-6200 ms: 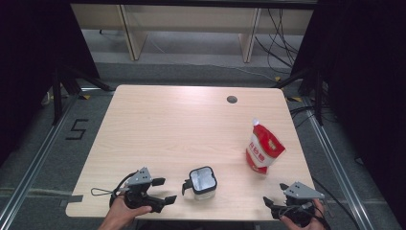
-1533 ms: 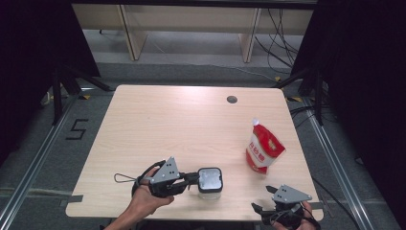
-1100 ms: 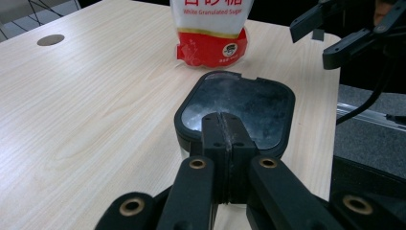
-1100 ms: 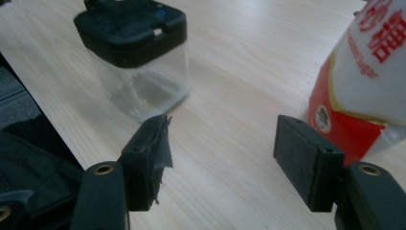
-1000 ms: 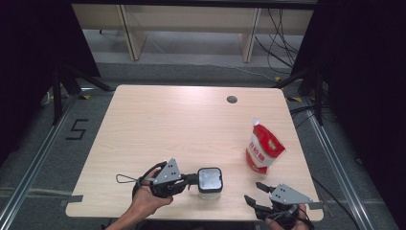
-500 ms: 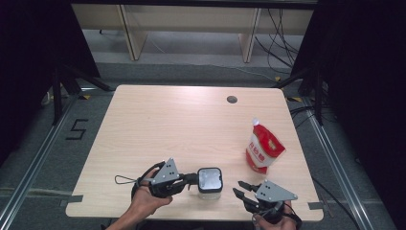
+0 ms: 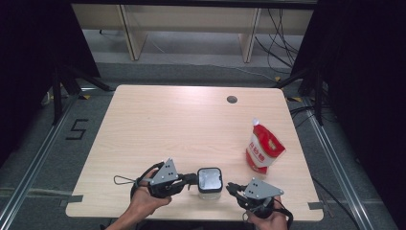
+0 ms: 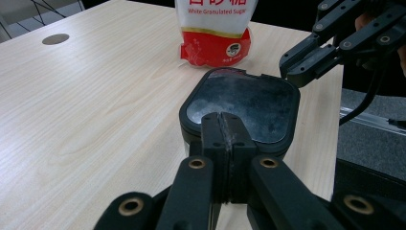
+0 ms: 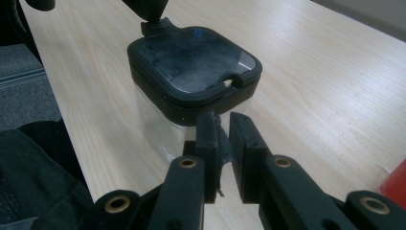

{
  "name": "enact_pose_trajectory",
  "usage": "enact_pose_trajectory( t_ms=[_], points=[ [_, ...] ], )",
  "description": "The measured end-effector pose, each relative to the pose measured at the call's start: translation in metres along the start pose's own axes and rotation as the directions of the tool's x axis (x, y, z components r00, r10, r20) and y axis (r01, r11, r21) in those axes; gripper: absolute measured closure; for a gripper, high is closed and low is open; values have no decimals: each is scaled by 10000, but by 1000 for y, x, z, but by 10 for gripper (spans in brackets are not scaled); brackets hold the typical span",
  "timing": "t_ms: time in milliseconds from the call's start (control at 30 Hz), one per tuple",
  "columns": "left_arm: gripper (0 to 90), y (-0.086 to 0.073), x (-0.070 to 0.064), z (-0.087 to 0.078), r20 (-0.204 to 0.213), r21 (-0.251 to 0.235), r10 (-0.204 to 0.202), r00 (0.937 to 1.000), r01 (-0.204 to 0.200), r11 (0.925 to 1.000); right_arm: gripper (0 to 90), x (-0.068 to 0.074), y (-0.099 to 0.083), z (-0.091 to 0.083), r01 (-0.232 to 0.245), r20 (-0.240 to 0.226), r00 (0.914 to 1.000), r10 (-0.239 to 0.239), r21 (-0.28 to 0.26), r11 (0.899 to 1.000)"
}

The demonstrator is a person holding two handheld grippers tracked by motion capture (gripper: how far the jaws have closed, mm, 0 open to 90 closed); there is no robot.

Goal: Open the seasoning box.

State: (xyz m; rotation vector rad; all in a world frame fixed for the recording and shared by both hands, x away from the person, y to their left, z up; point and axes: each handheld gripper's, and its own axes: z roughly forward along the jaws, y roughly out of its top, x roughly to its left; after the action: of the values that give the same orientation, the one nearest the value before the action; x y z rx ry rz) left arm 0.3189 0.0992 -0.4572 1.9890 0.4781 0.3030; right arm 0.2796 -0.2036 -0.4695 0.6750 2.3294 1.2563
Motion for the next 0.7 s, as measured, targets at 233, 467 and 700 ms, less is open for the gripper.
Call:
enact_pose_trajectory(
  t_ms=[233,467,700],
  points=[
    [886,-1,0,1,29,-161,-69,10000,70,9998,867,1,0,0,-100,-191,9998,99,-33,9999],
    [886,-2,1,0,95,-165,44,9999,-42,9999,885,4,1,5,-149,-338,9993,149,-2,9999],
    [886,-4,1,0,51,-267,-110,9999,111,9996,889,3,2,4,-6,-353,9994,6,18,10000]
  ],
)
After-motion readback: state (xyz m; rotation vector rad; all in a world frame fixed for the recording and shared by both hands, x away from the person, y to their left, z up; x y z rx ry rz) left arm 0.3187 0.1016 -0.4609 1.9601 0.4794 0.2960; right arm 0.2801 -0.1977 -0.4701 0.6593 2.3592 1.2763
